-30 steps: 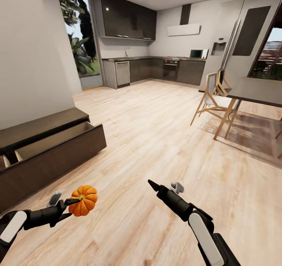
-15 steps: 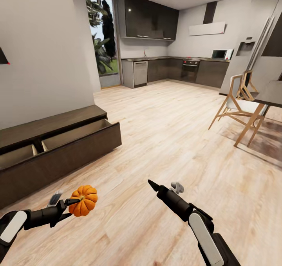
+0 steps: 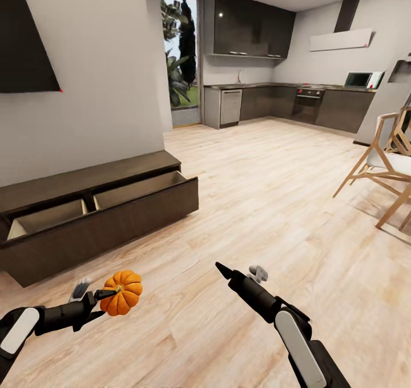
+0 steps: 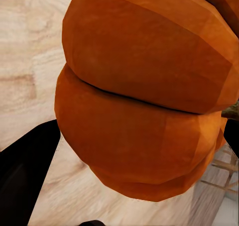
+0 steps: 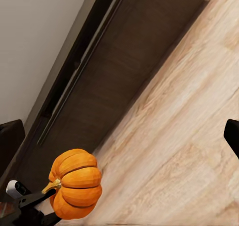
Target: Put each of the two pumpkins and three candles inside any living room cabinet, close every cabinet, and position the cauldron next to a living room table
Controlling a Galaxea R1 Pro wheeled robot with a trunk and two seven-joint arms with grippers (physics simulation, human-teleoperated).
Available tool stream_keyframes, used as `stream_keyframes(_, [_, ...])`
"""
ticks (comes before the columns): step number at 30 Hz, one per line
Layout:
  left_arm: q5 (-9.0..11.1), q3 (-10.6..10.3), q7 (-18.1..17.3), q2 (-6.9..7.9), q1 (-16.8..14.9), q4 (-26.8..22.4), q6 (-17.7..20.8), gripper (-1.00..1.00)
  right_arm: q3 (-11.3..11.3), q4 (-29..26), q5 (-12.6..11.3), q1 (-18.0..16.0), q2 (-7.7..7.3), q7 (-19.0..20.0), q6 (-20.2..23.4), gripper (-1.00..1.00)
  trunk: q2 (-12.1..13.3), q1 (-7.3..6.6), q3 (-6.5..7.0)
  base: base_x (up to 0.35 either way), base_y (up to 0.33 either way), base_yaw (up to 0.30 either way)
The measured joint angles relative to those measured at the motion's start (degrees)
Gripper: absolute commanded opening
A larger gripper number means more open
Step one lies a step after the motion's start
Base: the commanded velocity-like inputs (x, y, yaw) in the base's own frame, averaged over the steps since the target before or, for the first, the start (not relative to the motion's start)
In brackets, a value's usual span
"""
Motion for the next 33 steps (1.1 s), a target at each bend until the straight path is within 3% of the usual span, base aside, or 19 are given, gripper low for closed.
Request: stream_keyframes(33, [-0.01,0.02,0.0,0.0,0.0,0.0,0.12,-1.0,0.0,0.02,0.04,0.0,0.0,0.0,-0.02,1.0,0.0,0.0,0.0,0.0,0.0,0.282])
